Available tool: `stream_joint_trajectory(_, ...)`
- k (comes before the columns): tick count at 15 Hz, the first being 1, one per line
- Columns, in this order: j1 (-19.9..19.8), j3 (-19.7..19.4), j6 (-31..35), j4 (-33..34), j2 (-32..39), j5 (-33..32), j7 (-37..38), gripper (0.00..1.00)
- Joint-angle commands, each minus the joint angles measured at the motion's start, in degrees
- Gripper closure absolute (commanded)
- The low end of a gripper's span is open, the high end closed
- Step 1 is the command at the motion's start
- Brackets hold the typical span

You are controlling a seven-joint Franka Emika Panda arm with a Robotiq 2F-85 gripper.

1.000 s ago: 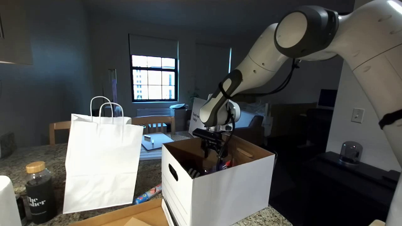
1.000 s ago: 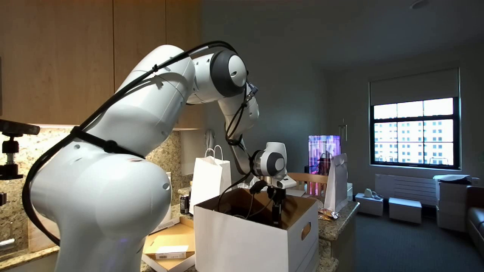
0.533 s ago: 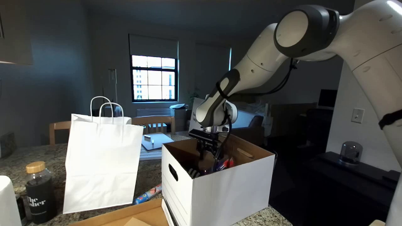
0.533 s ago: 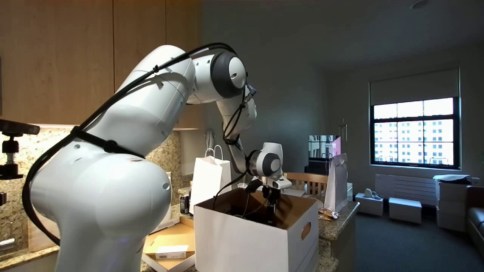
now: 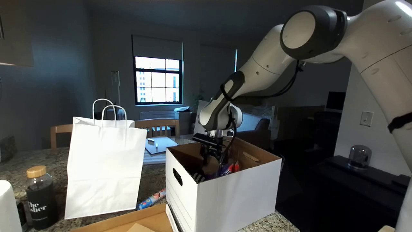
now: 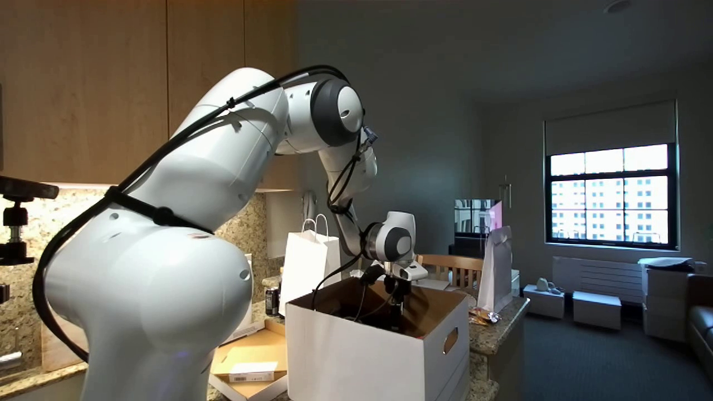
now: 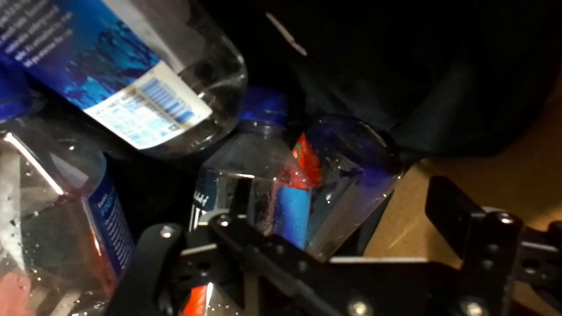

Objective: Pick up two bottles from the box and put them on the box cover

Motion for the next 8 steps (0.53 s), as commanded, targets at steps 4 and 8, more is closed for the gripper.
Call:
stream_joint_trajectory(4, -0.2, 0.0, -1.4, 0.8, 0.6, 1.9, -2.5, 0.0)
stream_joint_trajectory(8, 0.1, -0.3, -1.1, 0.4, 0.3, 1.5, -2.2, 0.0)
